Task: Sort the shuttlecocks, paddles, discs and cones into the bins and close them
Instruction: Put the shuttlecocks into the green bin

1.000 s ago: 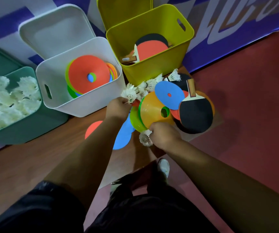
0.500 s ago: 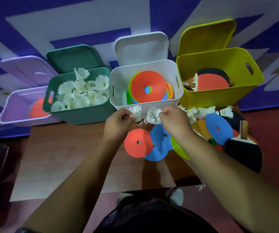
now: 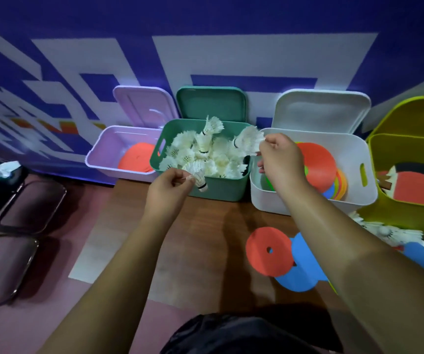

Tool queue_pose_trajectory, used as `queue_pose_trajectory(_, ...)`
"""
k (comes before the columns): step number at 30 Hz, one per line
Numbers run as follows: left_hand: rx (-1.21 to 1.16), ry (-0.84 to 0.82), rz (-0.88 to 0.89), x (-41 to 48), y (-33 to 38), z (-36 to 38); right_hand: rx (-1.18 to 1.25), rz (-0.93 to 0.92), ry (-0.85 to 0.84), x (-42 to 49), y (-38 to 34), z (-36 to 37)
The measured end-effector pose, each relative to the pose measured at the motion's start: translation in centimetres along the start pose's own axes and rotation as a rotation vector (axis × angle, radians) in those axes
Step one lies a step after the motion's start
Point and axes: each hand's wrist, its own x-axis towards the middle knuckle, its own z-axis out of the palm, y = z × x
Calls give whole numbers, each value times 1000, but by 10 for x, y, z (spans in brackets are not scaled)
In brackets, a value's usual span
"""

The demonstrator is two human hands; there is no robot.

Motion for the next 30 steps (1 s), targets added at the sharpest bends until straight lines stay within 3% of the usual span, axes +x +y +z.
queue_pose_trajectory(4, -29, 37, 5, 39, -2, -26, -17, 27, -154, 8, -8, 35)
queue_pose_trajectory(11, -79, 28, 17, 113, 7, -36, -198, 96, -283, 1, 17, 71)
queue_pose_trajectory(20, 13, -179, -73, 139, -3, -4, -175, 146, -171, 6, 36, 56)
queue_pose_trajectory(24, 5, -254, -53, 117, 1, 17, -144, 182, -110, 1, 44, 36)
queue_pose_trajectory(30, 19, -502, 37, 59, 20, 68, -112, 214, 12, -19, 71, -10)
